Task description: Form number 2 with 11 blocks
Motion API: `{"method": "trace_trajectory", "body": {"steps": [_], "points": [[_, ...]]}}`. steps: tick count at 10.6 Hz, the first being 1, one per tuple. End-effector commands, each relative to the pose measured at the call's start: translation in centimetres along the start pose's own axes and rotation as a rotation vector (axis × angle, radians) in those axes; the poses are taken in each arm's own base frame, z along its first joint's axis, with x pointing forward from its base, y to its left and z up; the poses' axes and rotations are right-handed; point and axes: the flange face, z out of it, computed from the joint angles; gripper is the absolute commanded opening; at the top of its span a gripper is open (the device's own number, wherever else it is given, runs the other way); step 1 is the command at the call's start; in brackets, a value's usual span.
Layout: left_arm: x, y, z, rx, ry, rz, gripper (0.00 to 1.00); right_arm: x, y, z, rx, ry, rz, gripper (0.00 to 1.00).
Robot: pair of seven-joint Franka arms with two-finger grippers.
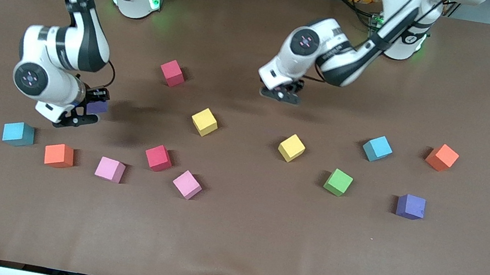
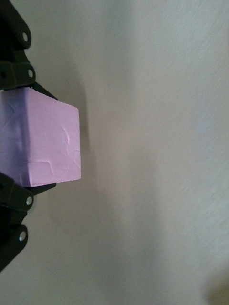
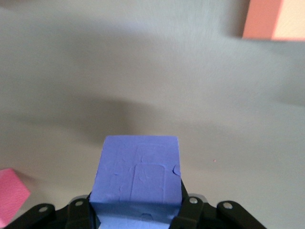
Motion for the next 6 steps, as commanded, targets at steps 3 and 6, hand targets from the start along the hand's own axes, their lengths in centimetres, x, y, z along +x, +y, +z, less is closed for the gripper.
{"method": "trace_trajectory", "body": {"steps": [3,6], "points": [[-4.1,6.4,3.6,-0.003,-0.065,-0.022,0.29,-1.1,-4.7,-8.1,-0.053,0.185,-0.085,0.52],[-6.1,7.6,6.6,0.043,-0.068,-0.022,0.29,-1.7,-8.5,-10.5,-0.072,0.235,-0.174,0.52]]}}
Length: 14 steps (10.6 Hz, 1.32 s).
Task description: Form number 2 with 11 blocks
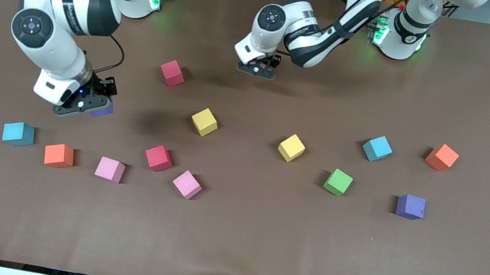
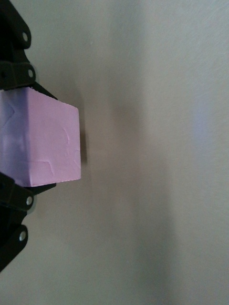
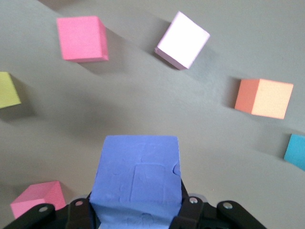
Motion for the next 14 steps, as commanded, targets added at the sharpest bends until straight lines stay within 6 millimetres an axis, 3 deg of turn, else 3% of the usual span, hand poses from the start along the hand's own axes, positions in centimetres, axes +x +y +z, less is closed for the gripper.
{"method": "trace_trajectory", "body": {"steps": [1,5,6,8,10,11,14], "points": [[-0.2,0.9,1.4,0.028,0.020,-0.010,0.29,-0.6,-2.5,-1.9,-0.012,0.033,-0.061,0.52],[-0.1,-0.3,2.2,0.076,-0.008,-0.045,0.31,-3.1,-3.5,-2.3,-0.002,0.030,-0.076,0.52],[-0.1,-0.4,2.1,0.091,-0.014,-0.066,0.42,-3.8,-3.5,-2.5,0.004,0.034,-0.076,0.52],[-0.3,-0.5,2.4,0.098,-0.017,-0.102,0.45,-5.4,-3.8,-2.6,0.026,0.037,-0.081,0.52],[-0.2,-0.5,2.3,0.097,-0.016,-0.105,0.58,-6.1,-4.1,-2.3,0.044,0.022,-0.093,0.52],[-0.2,-0.3,2.3,0.095,-0.014,-0.105,1.00,-6.2,-4.1,-2.4,0.049,0.021,-0.095,0.52],[-0.1,0.1,1.6,0.086,0.005,-0.090,1.00,-6.0,-5.5,-2.5,0.049,0.017,-0.127,0.52]]}}
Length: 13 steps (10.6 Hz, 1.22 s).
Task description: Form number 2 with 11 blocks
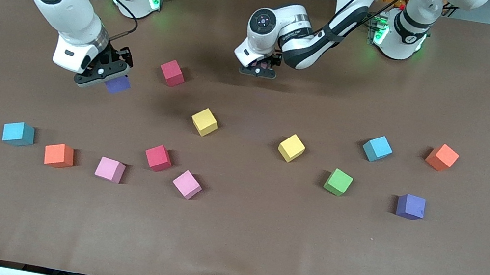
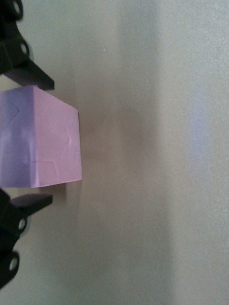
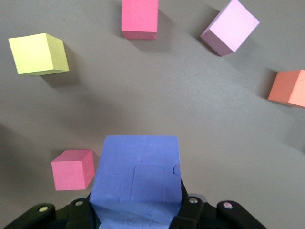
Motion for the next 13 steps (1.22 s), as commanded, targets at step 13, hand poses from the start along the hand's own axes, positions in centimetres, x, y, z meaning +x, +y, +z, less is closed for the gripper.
{"method": "trace_trajectory", "body": {"steps": [13], "points": [[18.4,-10.2,-13.1,-0.008,0.164,-0.261,1.00,-1.0,-15.4,0.8,-0.003,-0.049,-0.348,0.52]]}}
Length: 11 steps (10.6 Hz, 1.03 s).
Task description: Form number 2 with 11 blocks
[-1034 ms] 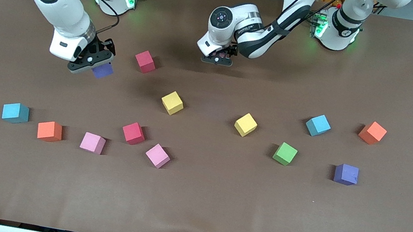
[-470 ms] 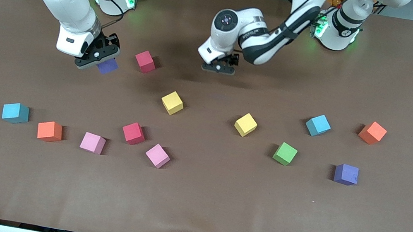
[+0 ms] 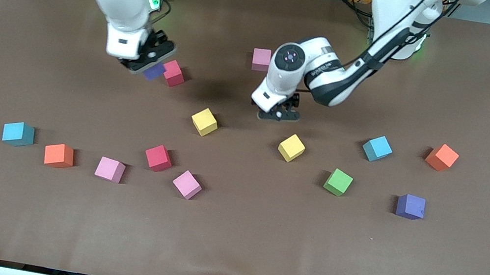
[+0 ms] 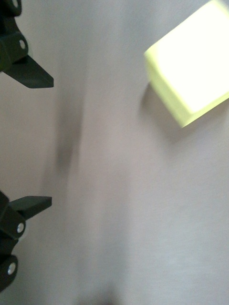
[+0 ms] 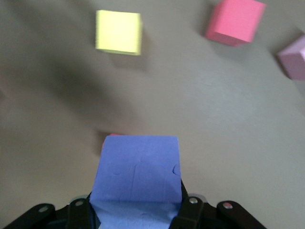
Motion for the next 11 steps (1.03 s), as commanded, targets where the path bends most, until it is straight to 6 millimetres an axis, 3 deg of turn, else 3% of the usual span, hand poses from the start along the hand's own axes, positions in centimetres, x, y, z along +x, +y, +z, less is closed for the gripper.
{"method": "trace_trajectory", "body": {"steps": [1,4,5,8,11], "points": [[4.6,-2.2,-2.5,0.022,0.004,-0.093,1.00,0.8,-5.6,1.4,-0.018,-0.022,-0.138,0.52],[9.2,-4.8,-2.6,0.002,0.001,-0.167,1.00,2.7,-13.5,5.1,-0.063,-0.077,-0.301,0.51],[10.1,-5.0,-2.5,-0.008,-0.004,-0.193,1.00,3.0,-14.9,6.1,-0.073,-0.087,-0.330,0.51],[11.1,-4.6,-1.9,-0.017,-0.013,-0.271,1.00,4.6,-20.0,9.3,-0.123,-0.136,-0.431,0.51],[12.1,-5.7,-0.9,-0.004,-0.018,-0.335,1.00,7.5,-25.2,12.3,-0.178,-0.177,-0.582,0.52]]}}
